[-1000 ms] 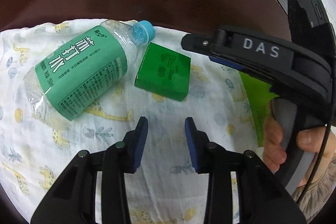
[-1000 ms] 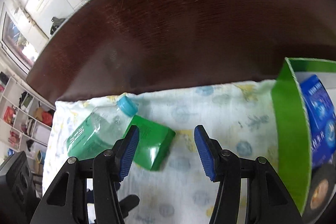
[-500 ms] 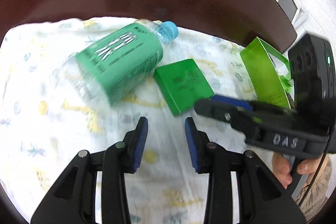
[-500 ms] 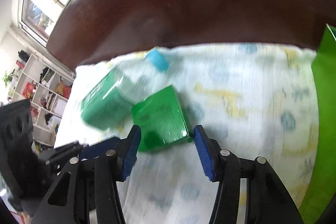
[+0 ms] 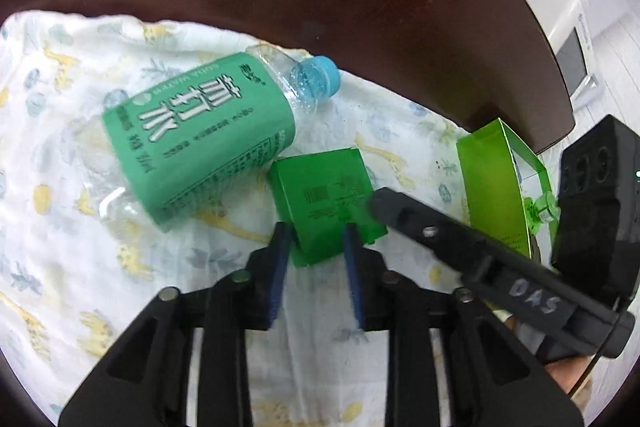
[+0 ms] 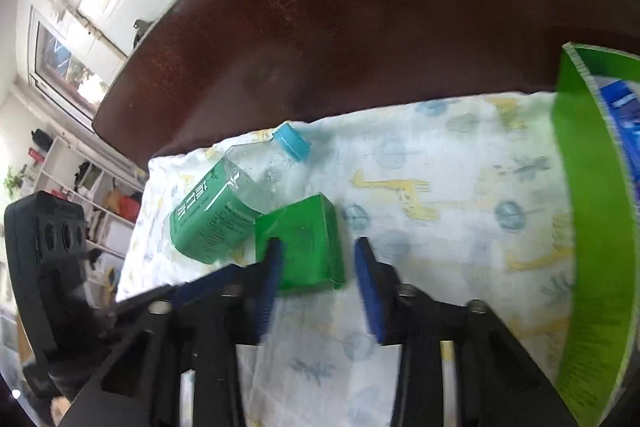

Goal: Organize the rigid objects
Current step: 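Close the right gripper on the green square box and lift it, then carry the green square box into the green box and open the right gripper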

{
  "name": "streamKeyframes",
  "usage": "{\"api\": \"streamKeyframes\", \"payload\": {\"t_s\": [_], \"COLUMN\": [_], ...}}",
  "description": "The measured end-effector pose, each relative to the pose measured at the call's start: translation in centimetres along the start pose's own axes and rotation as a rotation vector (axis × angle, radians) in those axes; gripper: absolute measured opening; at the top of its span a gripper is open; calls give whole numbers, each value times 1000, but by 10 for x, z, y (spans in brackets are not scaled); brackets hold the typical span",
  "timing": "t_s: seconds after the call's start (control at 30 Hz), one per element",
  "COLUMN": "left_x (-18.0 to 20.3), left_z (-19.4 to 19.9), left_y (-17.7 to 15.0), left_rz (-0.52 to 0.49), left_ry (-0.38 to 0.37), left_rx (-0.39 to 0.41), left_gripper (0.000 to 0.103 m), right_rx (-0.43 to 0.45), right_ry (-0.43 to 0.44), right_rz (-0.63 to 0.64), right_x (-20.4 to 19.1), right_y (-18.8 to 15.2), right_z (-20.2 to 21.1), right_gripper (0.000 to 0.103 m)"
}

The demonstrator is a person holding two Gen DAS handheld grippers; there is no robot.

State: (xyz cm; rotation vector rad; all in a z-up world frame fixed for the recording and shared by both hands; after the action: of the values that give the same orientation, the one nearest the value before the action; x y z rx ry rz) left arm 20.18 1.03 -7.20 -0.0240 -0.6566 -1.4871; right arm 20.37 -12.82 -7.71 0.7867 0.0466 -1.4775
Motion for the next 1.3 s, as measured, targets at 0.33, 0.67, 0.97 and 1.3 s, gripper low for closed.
{"api": "streamKeyframes", "payload": {"t_s": [0.33,0.67,0.97,1.3], "left_x": [24,117,241,290], "left_z": [25,70,32,-39], "left_y": [-3,-5,-30,-52], "left_rz": [-134,-310,-536,-615], "left_ry": [26,-47,-89,-105], "left_rx": [76,177,128,-14], "left_gripper": [20,22,21,22], "right_rx": [-3,192,357,378], "right_ry": [26,28,-27,-66], "right_rz": [-23,18,-105,-287], "right_x": [1,2,85,174], "right_y": [-7,-6,-28,-57], "right_z": [7,114,205,217], "right_gripper": [24,24,24,24]}}
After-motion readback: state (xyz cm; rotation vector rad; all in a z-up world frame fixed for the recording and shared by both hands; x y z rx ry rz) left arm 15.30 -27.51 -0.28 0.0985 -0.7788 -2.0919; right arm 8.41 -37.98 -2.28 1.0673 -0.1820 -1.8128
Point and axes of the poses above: each gripper's, at about its wrist camera, not at the fingertips, and z roughly against the way its jaws point, x to its right, y to its top, the point moved 2 cm from there along -z, roughly the way its jaws point, and after that the axes turned 2 degrees about y, right-handed, at the moved point
